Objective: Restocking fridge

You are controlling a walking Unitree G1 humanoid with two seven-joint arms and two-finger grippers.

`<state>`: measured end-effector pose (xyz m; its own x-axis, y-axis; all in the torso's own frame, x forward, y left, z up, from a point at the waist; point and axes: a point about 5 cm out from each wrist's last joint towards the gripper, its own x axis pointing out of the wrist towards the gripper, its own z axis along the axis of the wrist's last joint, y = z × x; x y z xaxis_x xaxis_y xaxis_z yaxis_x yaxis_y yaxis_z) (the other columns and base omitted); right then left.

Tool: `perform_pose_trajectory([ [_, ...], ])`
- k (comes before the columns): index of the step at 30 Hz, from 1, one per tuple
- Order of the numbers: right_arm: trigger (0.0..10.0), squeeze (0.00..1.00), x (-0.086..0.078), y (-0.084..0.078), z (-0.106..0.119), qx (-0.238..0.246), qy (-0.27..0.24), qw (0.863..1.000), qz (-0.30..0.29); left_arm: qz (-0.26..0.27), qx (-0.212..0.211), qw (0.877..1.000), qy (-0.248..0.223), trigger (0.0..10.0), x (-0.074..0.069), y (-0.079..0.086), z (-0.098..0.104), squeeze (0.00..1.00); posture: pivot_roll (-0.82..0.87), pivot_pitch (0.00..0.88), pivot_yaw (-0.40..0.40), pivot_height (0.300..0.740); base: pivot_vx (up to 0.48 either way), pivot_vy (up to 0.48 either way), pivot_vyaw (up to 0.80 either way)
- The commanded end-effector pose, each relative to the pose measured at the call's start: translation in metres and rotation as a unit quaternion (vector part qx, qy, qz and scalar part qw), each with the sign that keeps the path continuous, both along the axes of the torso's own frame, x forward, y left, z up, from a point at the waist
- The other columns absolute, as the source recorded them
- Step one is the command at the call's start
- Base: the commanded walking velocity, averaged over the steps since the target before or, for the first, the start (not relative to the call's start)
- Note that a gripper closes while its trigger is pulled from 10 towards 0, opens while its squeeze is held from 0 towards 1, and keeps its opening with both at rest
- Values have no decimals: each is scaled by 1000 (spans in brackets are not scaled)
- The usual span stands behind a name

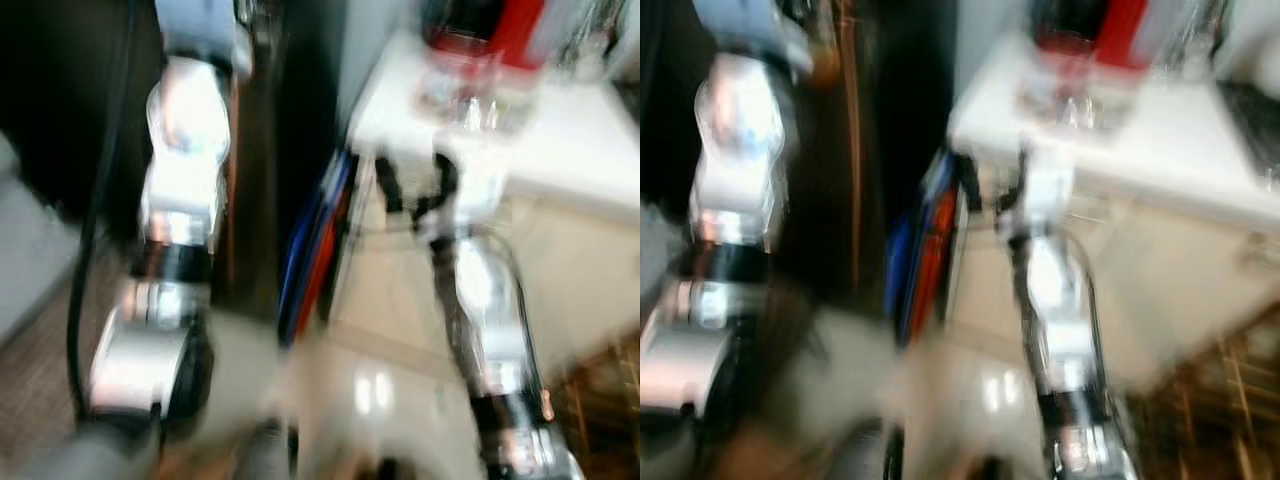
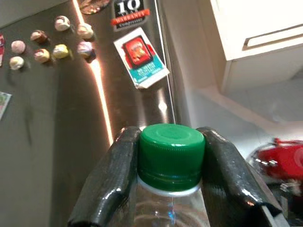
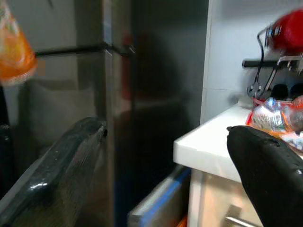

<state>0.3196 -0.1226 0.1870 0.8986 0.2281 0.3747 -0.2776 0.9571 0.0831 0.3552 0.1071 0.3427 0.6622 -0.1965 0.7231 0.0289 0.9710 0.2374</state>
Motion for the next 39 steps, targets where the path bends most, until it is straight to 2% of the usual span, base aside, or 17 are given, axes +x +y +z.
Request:
perform_pose_trajectory([
  [1,10000,0,-1,-4,-2,-2,2,1000,-10,-20,22,1000,8,10000,-1,-13,-2,0,-64,0,-17,740,-480,0,0],
  [2,10000,0,-2,-3,-3,-2,3,1000,-10,-20,24,999,24,10000,2,-14,-7,0,-64,0,-12,740,0,0,0],
  [4,10000,0,-4,-3,-7,-6,8,1000,-13,-59,7,994,95,10000,6,-12,-38,0,-65,0,-2,740,0,0,0],
  [6,10000,0,-4,-4,-10,-8,13,1000,-19,-55,13,991,120,10000,6,-7,-55,0,-65,0,2,740,0,0,0],
  [7,10000,0,-5,-5,-13,-8,18,1000,-24,-51,22,988,145,10000,4,-3,-75,0,-61,0,6,740,0,0,0],
  [9,10000,0,-5,-5,-14,-8,20,999,-25,-50,24,986,157,10000,3,-1,-83,0,-60,0,7,740,0,0,0],
  [11,10000,0,-7,-5,-17,-11,24,999,-27,-58,-20,976,208,10000,0,5,-105,0,-61,0,11,740,0,0,0],
  [13,10000,0,-10,-4,-24,-22,32,999,-29,-57,-52,960,268,10000,-10,13,-141,0,-64,0,18,740,0,0,0],
  [16,10000,0,-14,-8,-44,-40,68,996,-50,-46,-52,945,321,10000,-30,21,-179,0,-41,0,15,740,0,0,0],
  [19,10000,0,-21,-16,-70,-68,118,987,-80,-28,-41,935,353,10000,-47,32,-202,0,-28,0,12,740,0,0,0],
  [24,10000,0,-30,-28,-102,-62,184,976,-102,2,-38,926,375,10000,-53,44,-218,0,11,0,2,740,0,0,0],
  [27,10000,0,-30,-29,-103,-56,190,975,-105,3,-39,929,368,10000,-53,43,-214,0,15,0,-14,740,0,0,0],
  [29,10000,0,-29,-23,-96,-63,178,978,-86,-3,-26,933,358,10000,-53,40,-206,0,-1,0,-21,740,0,0,0],
  [31,10000,0,-29,-20,-94,-68,169,980,-75,-6,-31,931,362,10000,-53,39,-207,0,-13,0,-21,740,0,-454,0],
  [34,10000,0,-31,-24,-96,-68,169,980,-84,-25,-39,926,374,10000,-52,30,-214,0,-36,0,-5,740,0,-480,0],
  [35,10000,0,-30,-27,-96,-69,169,979,-88,-40,-42,925,377,10000,-52,22,-214,0,-47,0,7,740,0,-480,0],
  [39,10000,0,-28,-32,-98,-71,173,978,-95,-68,-30,925,374,10000,-53,7,-213,0,-54,0,14,740,0,-480,0],
])
